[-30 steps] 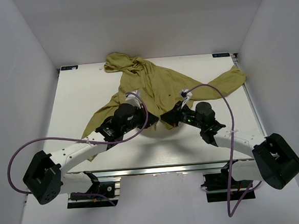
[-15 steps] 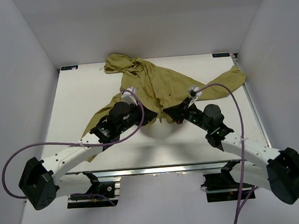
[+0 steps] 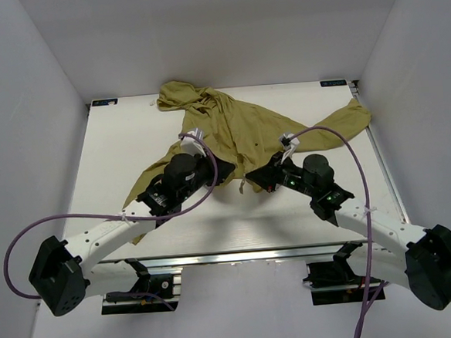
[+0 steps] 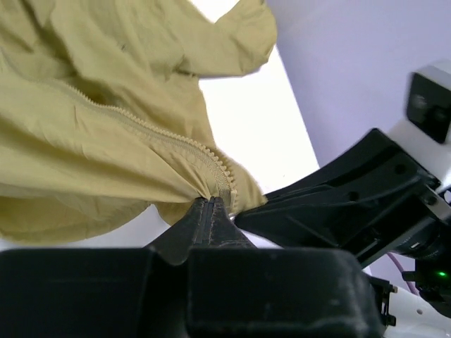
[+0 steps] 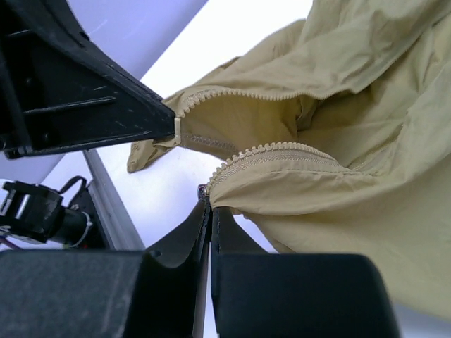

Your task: Zip up the jacket

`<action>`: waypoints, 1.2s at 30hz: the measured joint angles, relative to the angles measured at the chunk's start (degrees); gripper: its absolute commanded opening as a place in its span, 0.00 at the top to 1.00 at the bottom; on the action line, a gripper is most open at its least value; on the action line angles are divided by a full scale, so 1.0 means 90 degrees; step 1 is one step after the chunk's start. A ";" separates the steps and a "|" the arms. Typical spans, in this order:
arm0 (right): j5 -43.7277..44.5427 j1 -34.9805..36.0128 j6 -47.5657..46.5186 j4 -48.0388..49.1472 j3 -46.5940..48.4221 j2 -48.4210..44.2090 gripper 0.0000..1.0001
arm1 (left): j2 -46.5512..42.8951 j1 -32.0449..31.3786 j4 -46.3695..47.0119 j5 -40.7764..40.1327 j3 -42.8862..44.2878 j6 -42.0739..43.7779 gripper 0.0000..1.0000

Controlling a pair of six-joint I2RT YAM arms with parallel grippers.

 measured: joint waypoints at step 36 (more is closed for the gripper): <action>-0.0024 0.0000 0.0646 -0.0270 0.0330 0.0386 1.00 | 0.0316 -0.0194 0.0886 -0.0418 -0.0444 0.0325 1.00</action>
